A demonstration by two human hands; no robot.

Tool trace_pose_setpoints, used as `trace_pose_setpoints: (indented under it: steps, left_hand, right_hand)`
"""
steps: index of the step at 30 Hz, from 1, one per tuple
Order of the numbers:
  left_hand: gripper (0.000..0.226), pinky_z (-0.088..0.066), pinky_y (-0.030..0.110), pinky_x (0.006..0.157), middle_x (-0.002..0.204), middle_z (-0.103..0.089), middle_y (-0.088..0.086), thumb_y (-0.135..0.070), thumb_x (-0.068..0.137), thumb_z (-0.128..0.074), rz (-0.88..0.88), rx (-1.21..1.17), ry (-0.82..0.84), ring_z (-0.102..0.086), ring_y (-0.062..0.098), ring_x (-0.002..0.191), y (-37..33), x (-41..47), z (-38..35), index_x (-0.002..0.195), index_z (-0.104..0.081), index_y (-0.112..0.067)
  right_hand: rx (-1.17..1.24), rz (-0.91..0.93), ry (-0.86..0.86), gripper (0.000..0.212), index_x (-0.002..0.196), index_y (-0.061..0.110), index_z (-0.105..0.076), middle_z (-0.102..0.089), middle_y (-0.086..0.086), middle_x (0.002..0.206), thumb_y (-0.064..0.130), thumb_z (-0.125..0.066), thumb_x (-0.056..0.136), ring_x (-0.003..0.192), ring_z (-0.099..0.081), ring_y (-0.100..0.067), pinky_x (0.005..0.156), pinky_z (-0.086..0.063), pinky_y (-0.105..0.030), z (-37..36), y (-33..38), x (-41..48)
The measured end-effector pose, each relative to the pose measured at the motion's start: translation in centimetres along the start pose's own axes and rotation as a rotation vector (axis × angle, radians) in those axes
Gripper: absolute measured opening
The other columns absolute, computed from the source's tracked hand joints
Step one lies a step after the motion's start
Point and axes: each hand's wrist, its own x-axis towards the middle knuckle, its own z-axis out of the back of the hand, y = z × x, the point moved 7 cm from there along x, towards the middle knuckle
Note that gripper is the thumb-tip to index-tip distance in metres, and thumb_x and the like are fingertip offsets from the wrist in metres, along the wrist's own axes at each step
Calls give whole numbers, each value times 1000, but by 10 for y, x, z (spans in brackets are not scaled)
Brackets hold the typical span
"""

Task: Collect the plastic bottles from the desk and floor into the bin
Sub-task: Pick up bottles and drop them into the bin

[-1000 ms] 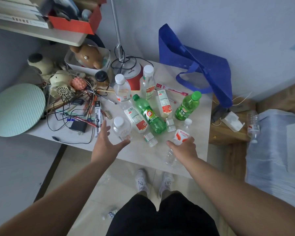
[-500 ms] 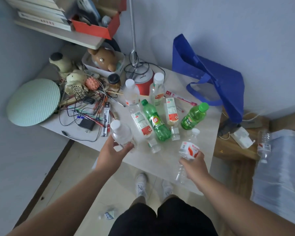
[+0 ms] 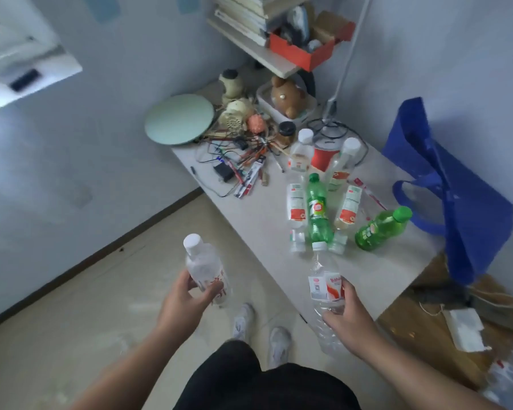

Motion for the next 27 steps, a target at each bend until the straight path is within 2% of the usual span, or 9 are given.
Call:
trace_pose_setpoints:
  steps: [5, 9, 11, 14, 16, 17, 20, 23, 27]
  left_hand:
    - [49, -55, 32, 81, 104, -72, -31, -72, 70, -70, 123, -132, -116, -66, -11, 97, 72, -68, 31, 113, -58, -52]
    - [47, -57, 38, 83, 103, -75, -25, -67, 71, -73, 251, -242, -249, -71, -1, 96, 136, -122, 54, 113, -59, -49]
    - [49, -57, 34, 78, 100, -75, -27, -70, 67, -73, 330, -293, -322, -71, -4, 91, 173, -155, 64, 111, -58, -54]
    - [56, -55, 30, 75, 101, -76, -21, -70, 65, -73, 461, -364, -415, -71, 0, 92, 231, -211, 72, 114, -61, -47]
    - [52, -54, 29, 74, 103, -75, -18, -65, 69, -75, 540, -404, -466, -70, 1, 94, 268, -249, 75, 115, -62, -44]
    - [47, -53, 28, 73, 102, -75, -19, -62, 71, -76, 576, -429, -494, -69, 0, 93, 286, -269, 77, 113, -62, -47]
    - [39, -51, 25, 72, 95, -73, -30, -64, 68, -76, 647, -508, -575, -68, -4, 91, 328, -320, 81, 102, -60, -54]
    - [41, -52, 27, 74, 97, -70, -37, -66, 66, -74, 683, -573, -614, -68, -6, 91, 358, -357, 87, 102, -61, -53]
    - [31, -50, 24, 73, 96, -73, -30, -56, 76, -77, 750, -643, -697, -67, -6, 93, 388, -398, 98, 101, -61, -51]
  right_hand:
    - [-133, 62, 223, 68, 131, 45, -36, -65, 20, 116, 17, -70, 79, 93, -65, 13, 77, -47, -15, -38, 28, 10]
    - [-252, 99, 382, 63, 125, 43, -41, -69, 13, 109, 26, -65, 69, 83, -67, 7, 71, -47, -18, -89, 56, 14]
    - [-336, 110, 468, 66, 127, 40, -43, -70, 9, 105, 26, -59, 65, 77, -68, 1, 66, -48, -19, -121, 67, 13]
    - [-491, 155, 581, 64, 122, 44, -48, -71, 10, 90, 32, -60, 61, 63, -65, 5, 53, -46, -12, -173, 80, 7]
    - [-618, 172, 652, 60, 116, 54, -46, -71, 20, 90, 42, -60, 59, 67, -66, 4, 52, -45, -12, -208, 86, -1]
    - [-687, 175, 690, 59, 116, 56, -44, -72, 17, 91, 42, -60, 62, 70, -67, -1, 54, -46, -15, -227, 87, -6]
    - [-853, 193, 748, 65, 128, 51, -41, -70, 6, 99, 37, -62, 68, 73, -64, -12, 54, -45, -20, -279, 90, -26]
    - [-936, 242, 778, 61, 125, 47, -45, -69, 6, 102, 44, -73, 71, 75, -64, -10, 52, -44, -16, -329, 96, -52]
    - [-1025, 343, 806, 50, 119, 40, -51, -69, 10, 101, 48, -78, 78, 84, -67, -5, 61, -46, -16, -387, 108, -82]
